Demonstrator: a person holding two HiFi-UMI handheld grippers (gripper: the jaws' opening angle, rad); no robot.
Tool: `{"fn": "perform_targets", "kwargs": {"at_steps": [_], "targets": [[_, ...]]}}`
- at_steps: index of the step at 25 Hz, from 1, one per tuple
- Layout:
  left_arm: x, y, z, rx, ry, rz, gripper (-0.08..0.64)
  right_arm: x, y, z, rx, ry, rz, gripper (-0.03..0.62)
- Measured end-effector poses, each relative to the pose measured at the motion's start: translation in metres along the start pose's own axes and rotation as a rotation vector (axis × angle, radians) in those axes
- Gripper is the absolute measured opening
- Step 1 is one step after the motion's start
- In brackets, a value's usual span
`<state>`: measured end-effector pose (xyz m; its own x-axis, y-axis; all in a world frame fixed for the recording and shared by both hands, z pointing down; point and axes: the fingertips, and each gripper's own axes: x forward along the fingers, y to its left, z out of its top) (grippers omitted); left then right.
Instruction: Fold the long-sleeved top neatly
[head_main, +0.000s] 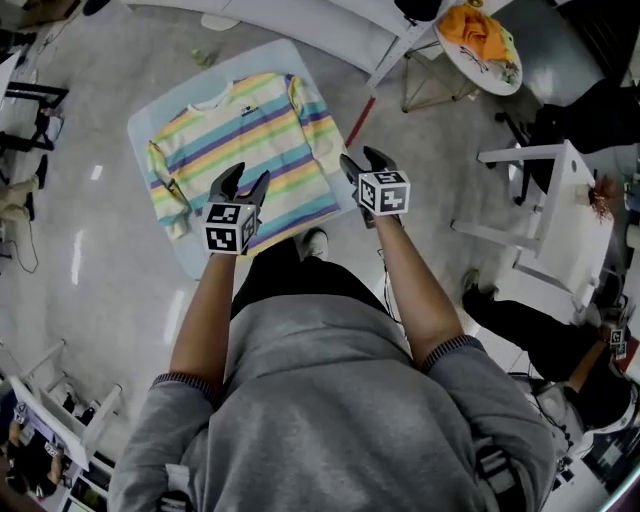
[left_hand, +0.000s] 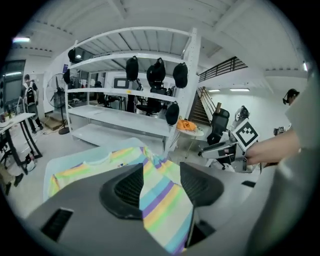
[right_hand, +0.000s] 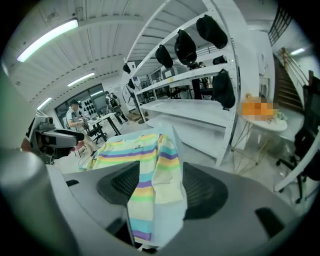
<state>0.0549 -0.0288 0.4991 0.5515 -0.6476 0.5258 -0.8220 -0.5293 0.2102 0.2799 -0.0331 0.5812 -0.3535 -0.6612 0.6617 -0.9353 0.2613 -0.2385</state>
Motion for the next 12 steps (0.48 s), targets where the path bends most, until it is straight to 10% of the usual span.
{"fn": "perform_targets", "kwargs": {"at_steps": [12], "targets": [[0.106,-0.028,-0.045,0.063,0.147,-0.161,0.305,0.061,-0.022,-0.068,0.139,0.095,-0.138,0.347]]}}
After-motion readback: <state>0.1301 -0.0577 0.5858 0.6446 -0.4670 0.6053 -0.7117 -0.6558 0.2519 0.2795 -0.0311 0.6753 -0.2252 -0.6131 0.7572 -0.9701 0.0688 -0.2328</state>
